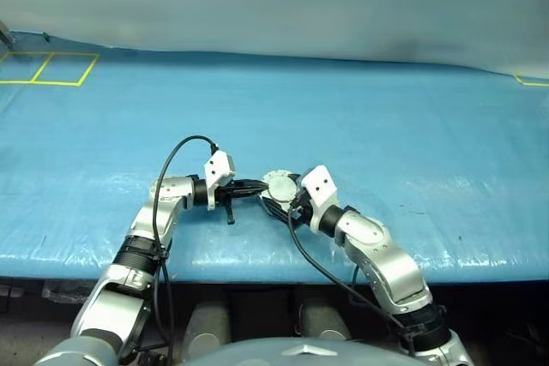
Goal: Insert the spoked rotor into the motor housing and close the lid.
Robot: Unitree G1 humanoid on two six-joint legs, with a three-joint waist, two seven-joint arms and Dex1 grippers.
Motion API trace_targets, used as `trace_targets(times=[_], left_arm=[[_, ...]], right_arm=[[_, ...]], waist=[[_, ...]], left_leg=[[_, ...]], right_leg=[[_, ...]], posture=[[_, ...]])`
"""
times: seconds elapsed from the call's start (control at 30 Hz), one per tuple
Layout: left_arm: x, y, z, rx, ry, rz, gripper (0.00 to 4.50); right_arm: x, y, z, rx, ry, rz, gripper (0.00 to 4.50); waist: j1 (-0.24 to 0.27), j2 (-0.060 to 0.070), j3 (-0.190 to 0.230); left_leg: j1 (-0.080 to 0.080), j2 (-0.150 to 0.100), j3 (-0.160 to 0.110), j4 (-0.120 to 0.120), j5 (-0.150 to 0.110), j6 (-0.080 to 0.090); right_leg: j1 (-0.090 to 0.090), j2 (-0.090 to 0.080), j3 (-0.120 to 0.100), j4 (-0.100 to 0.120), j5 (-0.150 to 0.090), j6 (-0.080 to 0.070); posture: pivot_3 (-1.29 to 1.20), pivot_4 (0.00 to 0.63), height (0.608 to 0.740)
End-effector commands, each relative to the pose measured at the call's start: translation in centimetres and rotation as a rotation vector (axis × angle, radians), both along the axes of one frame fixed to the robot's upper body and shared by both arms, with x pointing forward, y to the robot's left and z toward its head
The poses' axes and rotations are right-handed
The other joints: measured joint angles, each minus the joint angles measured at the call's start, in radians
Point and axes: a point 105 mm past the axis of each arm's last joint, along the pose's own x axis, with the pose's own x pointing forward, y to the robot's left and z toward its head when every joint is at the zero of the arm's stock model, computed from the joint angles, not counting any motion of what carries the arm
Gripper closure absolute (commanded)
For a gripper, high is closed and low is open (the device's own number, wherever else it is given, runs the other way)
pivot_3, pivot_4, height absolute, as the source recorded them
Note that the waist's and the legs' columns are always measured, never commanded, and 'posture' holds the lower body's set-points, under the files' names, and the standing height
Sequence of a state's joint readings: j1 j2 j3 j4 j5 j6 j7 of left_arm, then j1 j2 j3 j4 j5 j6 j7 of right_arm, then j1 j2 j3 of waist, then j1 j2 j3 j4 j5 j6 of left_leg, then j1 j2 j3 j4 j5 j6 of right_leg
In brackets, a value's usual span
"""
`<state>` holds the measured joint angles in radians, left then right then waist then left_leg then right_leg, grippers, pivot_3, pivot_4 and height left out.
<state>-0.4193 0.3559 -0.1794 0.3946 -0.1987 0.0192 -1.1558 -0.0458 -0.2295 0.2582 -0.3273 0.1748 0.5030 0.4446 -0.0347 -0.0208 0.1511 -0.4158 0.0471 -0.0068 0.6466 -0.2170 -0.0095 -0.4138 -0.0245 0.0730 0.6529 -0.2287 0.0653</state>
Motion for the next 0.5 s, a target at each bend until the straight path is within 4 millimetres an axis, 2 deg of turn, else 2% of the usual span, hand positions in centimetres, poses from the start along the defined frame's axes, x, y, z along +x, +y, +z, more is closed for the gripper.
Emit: trace_targets(times=[0.03, 0.17, 0.27, 0.37, 0.5], left_arm=[[-0.1, -0.2, -0.6, 0.019, 0.01, -0.007, 4.5], [-0.1, -0.1, -0.6, 0.02, 0.006, -0.006, 4.5], [-0.1, 0.0, -0.7, 0.021, 0.006, -0.007, 4.5], [-0.2, -0.1, -0.7, 0.018, 0.005, -0.011, 4.5], [-0.2, -0.1, -0.7, 0.015, -0.002, -0.012, 4.5]], right_arm=[[-0.3, 0.0, 2.7, 0.116, -0.067, 0.015, 0.03], [0.2, -1.8, 4.0, 0.22, -0.066, -0.087, 0.03], [0.5, -3.2, 4.1, 0.272, -0.043, -0.162, 0.03], [0.6, -5.0, 3.1, 0.33, 0.047, -0.254, 0.03], [-0.3, -5.9, 1.9, 0.427, 0.172, -0.285, 0.03]], waist=[[0.0, 0.0, 0.0], [0.001, 0.0, 0.0], [0.001, 0.0, 0.0], [0.003, 0.0, 0.0], [0.004, 0.0, 0.0]], left_leg=[[0.0, 0.0, 0.0, 0.0, 0.0, 0.0], [-0.002, 0.0, -0.001, -0.001, 0.0, 0.0], [-0.002, 0.0, -0.001, -0.002, 0.0, 0.0], [-0.002, 0.0, -0.001, -0.002, 0.0, 0.0], [-0.002, 0.0, -0.001, -0.003, 0.0, 0.0]], right_leg=[[0.0, 0.0, 0.0, -0.001, 0.0, 0.0], [0.0, 0.0, -0.001, -0.004, 0.001, 0.001], [0.001, 0.0, -0.001, -0.006, 0.001, 0.002], [0.002, 0.0, -0.001, -0.007, 0.001, 0.002], [0.001, 0.0, -0.001, -0.008, 0.001, 0.002]], posture=[[0.0, 0.15, 0.74], [0.0, 0.15, 0.74], [0.0, 0.15, 0.74], [0.0, 0.15, 0.74], [0.0, 0.15, 0.74]])
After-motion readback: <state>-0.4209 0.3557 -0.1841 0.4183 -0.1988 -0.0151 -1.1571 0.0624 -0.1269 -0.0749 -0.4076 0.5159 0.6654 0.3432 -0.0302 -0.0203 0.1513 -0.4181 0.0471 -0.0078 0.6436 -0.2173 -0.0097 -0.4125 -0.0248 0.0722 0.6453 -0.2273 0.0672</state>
